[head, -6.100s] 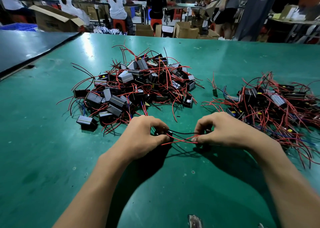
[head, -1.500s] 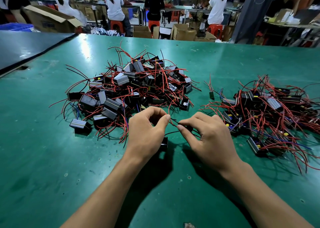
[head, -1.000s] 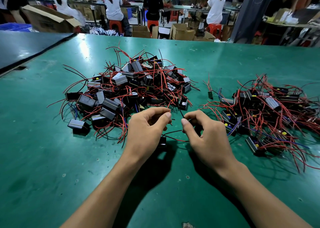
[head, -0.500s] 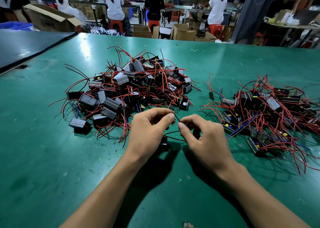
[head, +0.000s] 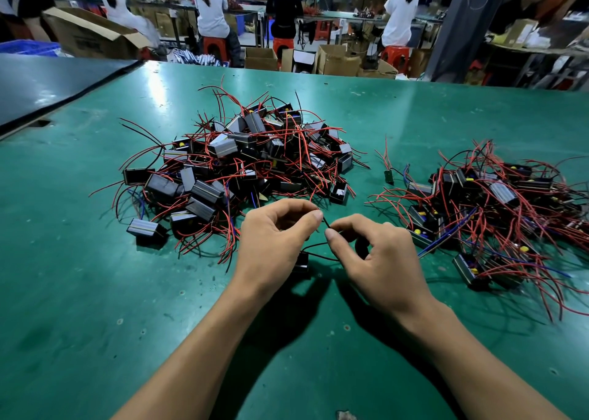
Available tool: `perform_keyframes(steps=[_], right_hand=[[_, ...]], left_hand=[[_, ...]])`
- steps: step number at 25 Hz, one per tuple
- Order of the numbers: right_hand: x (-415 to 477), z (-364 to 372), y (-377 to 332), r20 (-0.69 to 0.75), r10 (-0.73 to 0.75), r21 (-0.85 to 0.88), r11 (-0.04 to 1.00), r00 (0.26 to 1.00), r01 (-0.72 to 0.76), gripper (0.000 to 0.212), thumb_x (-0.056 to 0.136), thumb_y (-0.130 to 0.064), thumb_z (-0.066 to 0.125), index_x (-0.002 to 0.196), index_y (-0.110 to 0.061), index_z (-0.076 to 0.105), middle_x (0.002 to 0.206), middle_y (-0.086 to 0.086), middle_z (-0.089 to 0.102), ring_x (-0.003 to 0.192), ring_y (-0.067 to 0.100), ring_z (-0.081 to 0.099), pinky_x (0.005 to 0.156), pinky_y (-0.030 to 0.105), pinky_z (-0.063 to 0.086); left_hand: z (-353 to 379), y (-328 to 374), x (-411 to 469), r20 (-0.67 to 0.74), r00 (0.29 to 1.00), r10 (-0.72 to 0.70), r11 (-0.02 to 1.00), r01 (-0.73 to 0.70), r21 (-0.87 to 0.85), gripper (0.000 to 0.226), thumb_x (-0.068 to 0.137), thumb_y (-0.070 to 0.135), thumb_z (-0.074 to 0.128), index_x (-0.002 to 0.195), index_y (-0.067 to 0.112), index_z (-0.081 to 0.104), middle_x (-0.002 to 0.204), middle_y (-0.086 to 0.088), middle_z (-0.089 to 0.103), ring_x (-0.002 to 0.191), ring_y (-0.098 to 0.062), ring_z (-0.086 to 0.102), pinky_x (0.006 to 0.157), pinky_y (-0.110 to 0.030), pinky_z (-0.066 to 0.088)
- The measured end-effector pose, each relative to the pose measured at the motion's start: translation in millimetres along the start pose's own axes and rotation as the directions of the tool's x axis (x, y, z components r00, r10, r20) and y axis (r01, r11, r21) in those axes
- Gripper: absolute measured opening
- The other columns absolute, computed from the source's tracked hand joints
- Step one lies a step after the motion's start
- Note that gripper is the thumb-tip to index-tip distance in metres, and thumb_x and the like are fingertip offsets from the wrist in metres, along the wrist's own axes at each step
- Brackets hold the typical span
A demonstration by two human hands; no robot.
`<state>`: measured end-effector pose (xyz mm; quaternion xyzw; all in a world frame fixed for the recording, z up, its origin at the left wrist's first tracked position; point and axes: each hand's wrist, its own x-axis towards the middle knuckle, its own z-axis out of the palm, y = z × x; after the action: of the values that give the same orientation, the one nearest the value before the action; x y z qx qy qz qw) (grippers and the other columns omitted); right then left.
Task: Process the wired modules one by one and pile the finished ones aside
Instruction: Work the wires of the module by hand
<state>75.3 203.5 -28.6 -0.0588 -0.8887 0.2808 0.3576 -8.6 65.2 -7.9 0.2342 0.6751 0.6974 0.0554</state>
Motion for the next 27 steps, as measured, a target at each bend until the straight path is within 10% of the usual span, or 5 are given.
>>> perform_keyframes(steps=[7,14,27], right_hand=[[12.1,-6.6,-7.9,-0.053,0.0,0.127,0.992,0.999,0.007,0.017,0.089,-0.035,0.071,0.103,-0.024,0.074,0.089,-0.016,0.068,0.066,0.008,0.058,0.068,0.016,0.045],[13.2,-11.0,0.1,0.021,-0.11,0.003,0.994,0.994,0.11,0.013,0.093,-0.028,0.07,0.086,-0.018,0.072,0.081,-0.01,0.063,0.065,0.014,0.056,0.069,0.039,0.049],[11.2,-1.8,-7.4,-0.03,0.069,0.153,0.986,0.997,-0.064,0.017,0.094,-0.029,0.063,0.079,-0.023,0.066,0.075,-0.011,0.064,0.073,0.007,0.06,0.066,0.018,0.044]], left_hand=[[2.9,-0.8,-6.5,0.095,0.969,0.226,0.921,-0.245,0.304,0.005,0.088,0.01,0.071,0.088,0.014,0.074,0.073,0.006,0.071,0.064,-0.001,0.06,0.063,-0.011,0.046],[-3.7,-6.1,-5.6,0.233,0.93,0.286,0.832,-0.361,0.421,0.006,0.09,0.014,0.068,0.095,0.013,0.072,0.08,0.008,0.071,0.073,-0.007,0.065,0.072,-0.028,0.052],[3.8,-1.0,-5.0,0.132,0.983,0.131,0.951,-0.162,0.263,0.007,0.086,0.015,0.074,0.09,0.015,0.08,0.073,0.007,0.075,0.06,0.002,0.061,0.061,-0.014,0.046]])
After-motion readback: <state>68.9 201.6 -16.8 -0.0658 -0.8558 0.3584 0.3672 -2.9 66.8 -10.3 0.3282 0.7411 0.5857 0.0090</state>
